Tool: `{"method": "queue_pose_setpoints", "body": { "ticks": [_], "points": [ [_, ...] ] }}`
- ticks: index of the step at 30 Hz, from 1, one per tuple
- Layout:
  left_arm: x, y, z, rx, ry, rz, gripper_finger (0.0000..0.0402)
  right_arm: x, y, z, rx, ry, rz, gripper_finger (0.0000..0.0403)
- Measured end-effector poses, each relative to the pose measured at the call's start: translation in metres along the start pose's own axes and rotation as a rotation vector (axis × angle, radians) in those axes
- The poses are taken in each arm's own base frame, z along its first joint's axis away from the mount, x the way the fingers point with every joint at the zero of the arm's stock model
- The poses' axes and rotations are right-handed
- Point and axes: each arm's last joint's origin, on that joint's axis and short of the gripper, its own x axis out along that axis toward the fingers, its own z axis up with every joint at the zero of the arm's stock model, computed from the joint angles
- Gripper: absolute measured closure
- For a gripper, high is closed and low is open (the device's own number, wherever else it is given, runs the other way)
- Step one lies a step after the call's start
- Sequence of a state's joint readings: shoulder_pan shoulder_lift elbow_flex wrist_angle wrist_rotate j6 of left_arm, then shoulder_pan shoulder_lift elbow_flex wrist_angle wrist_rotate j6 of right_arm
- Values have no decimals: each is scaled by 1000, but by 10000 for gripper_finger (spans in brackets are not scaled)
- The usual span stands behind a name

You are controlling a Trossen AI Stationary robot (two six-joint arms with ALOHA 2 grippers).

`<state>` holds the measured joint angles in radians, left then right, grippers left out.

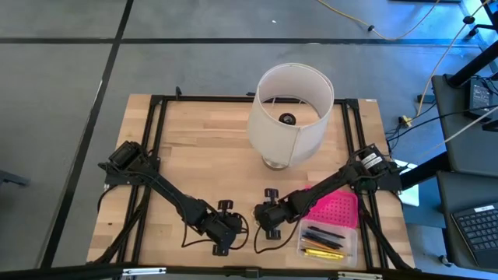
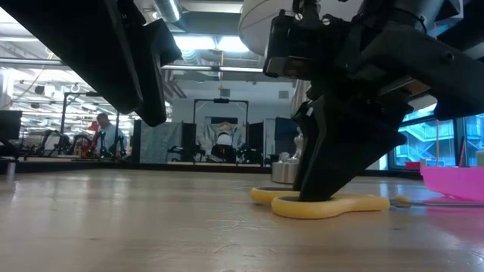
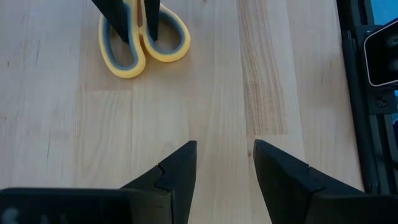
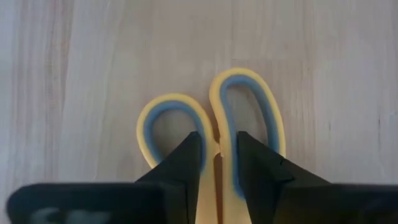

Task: Pick & place school supplies into a supply box
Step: Put the yellow scissors into the supply box

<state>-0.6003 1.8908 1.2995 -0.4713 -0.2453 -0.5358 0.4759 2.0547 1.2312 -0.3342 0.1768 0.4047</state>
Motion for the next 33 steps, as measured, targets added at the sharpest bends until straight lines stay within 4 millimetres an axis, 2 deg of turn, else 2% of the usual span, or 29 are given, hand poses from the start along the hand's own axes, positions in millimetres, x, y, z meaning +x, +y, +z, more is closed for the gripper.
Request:
{"method": "queue_pose_setpoints", "body": {
  "ticks": [8,12,17,23,27,33],
  "points": [
    [0,0,0,0,0,0,249,-11,11,29,-91,-55,32,310],
    [0,0,0,1,1,-2,249,-24,16,46,-132,-112,49,309],
    [-1,-2,-2,2,11,-14,249,-35,18,57,-159,-112,47,308],
    [-3,-11,-7,-27,35,-58,249,-49,19,65,-170,-64,33,308],
    [-4,-13,-8,-40,36,-62,249,-62,24,70,-163,-12,93,308],
    [-4,-13,-8,-51,38,-64,249,-86,44,65,-92,75,106,308]
  ]
}}
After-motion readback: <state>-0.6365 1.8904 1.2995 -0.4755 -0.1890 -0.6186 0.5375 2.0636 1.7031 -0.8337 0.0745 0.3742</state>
